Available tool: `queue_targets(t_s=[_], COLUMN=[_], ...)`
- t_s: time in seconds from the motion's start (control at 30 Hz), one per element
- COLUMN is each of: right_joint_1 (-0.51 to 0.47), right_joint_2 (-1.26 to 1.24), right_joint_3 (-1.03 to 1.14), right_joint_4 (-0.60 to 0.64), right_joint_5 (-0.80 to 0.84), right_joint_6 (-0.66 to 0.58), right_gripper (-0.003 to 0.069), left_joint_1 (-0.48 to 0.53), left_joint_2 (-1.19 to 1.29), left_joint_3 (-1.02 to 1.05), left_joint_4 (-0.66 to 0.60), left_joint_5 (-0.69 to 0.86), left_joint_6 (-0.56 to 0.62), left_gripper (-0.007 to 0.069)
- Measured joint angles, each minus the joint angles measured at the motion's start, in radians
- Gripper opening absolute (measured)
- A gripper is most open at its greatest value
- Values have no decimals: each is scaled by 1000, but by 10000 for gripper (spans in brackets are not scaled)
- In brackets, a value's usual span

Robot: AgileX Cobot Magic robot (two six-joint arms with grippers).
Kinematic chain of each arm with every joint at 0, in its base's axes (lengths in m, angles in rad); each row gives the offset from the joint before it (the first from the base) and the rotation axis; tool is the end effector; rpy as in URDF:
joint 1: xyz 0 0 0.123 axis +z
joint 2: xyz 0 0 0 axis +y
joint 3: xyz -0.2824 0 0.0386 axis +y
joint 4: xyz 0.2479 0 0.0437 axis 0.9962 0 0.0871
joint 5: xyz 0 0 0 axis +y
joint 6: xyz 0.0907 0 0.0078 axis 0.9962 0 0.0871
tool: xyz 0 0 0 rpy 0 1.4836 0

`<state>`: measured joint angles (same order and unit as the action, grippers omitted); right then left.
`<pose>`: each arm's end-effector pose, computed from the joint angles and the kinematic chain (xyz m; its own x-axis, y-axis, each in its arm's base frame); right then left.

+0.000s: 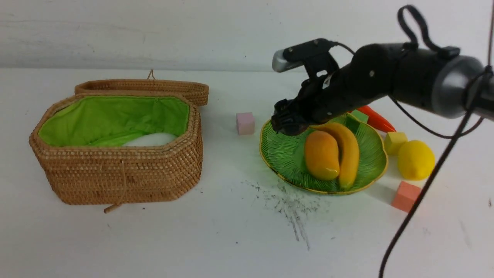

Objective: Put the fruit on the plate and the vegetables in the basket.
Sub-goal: Use the right arm to grab a mangosteen and put it into the right plate, then use the right arm to grab a lemon and put it into the right plate

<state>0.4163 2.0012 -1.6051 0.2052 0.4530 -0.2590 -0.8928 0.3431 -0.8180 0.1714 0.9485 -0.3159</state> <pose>0.4215 0.1953 0.2461 -0.5899 -0.3414 -0.7317 -0.5073 0.8618 0.0069 0.0294 -0.0164 0.3731 -0.3745 0.1276 -0.9184 0.6250 0.7664 -0.1483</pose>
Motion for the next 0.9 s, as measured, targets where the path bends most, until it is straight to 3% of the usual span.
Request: queue_targets(t_s=[0.17, 0.4, 0.63, 0.8, 0.83, 0.9], right_joint_1=[0, -1, -1, -20, -48, -95], right_joint_2=[65, 63, -40, -219, -286, -321], right_joint_3=[0, 0, 1, 1, 1, 0], right_joint_4=[-29, -82, -92, -135, -187, -234], right_joint_5=[-72, -49, 18, 187, 288, 371], right_joint_6=[-1, -1, -1, 35, 75, 111], right_gripper=[592, 681, 653, 523, 428, 346], left_joint_1=[0, 0, 0, 0, 0, 0], left_joint_2=[0, 0, 0, 0, 0, 0], left_joint_3=[0, 0, 0, 0, 0, 0], left_joint_4=[1, 1, 2, 0, -2, -2], left_joint_5=[-29, -33, -33, -48, -66, -87], left_joint_6=[0, 0, 0, 0, 0, 0], left_gripper=[39, 39, 39, 39, 39, 39])
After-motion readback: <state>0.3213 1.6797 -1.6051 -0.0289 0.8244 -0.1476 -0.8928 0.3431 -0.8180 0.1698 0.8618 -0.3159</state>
